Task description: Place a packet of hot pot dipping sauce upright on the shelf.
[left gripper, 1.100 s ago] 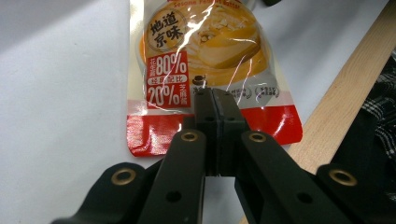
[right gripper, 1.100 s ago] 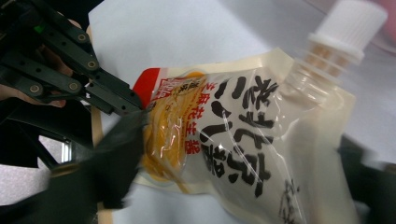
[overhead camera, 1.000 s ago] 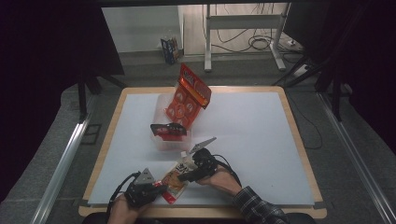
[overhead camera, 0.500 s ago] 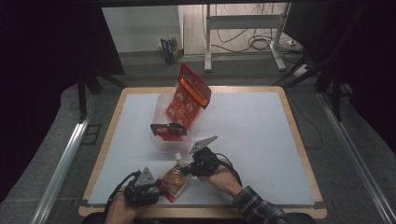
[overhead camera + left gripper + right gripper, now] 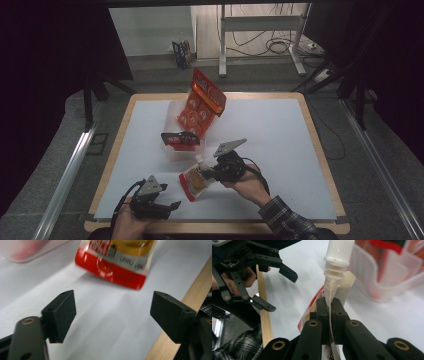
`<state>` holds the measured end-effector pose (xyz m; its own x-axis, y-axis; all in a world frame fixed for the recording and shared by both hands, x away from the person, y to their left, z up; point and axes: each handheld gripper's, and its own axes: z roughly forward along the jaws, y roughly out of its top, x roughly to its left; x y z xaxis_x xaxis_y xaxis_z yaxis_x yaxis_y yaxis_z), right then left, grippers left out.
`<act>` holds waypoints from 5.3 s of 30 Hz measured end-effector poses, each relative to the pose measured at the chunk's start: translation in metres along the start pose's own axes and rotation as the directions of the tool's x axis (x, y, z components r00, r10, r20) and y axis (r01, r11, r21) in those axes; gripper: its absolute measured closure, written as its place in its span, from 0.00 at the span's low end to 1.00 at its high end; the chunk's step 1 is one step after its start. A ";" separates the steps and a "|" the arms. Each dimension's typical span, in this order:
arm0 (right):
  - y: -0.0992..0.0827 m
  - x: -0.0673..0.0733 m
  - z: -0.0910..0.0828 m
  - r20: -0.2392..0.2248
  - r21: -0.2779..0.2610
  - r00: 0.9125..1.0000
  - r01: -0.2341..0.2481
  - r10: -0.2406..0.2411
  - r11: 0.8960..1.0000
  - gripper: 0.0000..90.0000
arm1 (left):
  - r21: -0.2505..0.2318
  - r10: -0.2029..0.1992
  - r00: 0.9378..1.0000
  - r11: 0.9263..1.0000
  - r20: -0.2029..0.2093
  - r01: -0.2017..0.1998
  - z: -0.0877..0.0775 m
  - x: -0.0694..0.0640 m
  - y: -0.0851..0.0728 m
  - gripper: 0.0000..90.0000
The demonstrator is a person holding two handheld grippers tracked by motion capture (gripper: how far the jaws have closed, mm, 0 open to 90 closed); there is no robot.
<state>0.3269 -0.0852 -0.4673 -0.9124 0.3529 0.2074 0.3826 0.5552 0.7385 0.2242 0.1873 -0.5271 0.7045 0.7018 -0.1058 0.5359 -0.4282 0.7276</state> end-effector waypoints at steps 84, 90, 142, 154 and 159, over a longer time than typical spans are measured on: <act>0.083 -0.072 -0.011 0.150 -0.152 0.986 0.094 -0.071 0.984 0.91 | 0.039 0.058 0.998 0.998 -0.037 -0.056 0.008 -0.001 -0.002 0.02; 0.084 -0.072 -0.008 0.116 -0.159 0.992 0.074 -0.056 0.985 0.89 | 0.042 0.058 0.998 0.998 -0.037 -0.057 0.008 -0.001 -0.002 0.02; 0.105 -0.067 0.014 0.124 -0.059 0.982 0.147 -0.139 0.987 0.66 | 0.048 0.064 0.997 0.997 -0.045 -0.062 0.008 -0.001 -0.002 0.02; 0.104 -0.064 0.009 0.156 -0.066 0.980 0.133 -0.122 0.989 0.49 | 0.025 0.063 0.997 0.998 -0.054 -0.061 0.005 -0.001 -0.001 0.03; 0.102 -0.064 0.007 0.161 -0.069 0.980 0.125 -0.113 0.990 0.44 | 0.013 0.053 0.997 0.999 -0.052 -0.052 0.004 -0.001 -0.001 0.02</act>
<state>0.4254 -0.0460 -0.4098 -0.9142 0.4049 0.0168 0.2547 0.5418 0.8010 0.2254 0.1846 -0.5303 0.7069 0.7066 -0.0318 0.5043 -0.4720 0.7231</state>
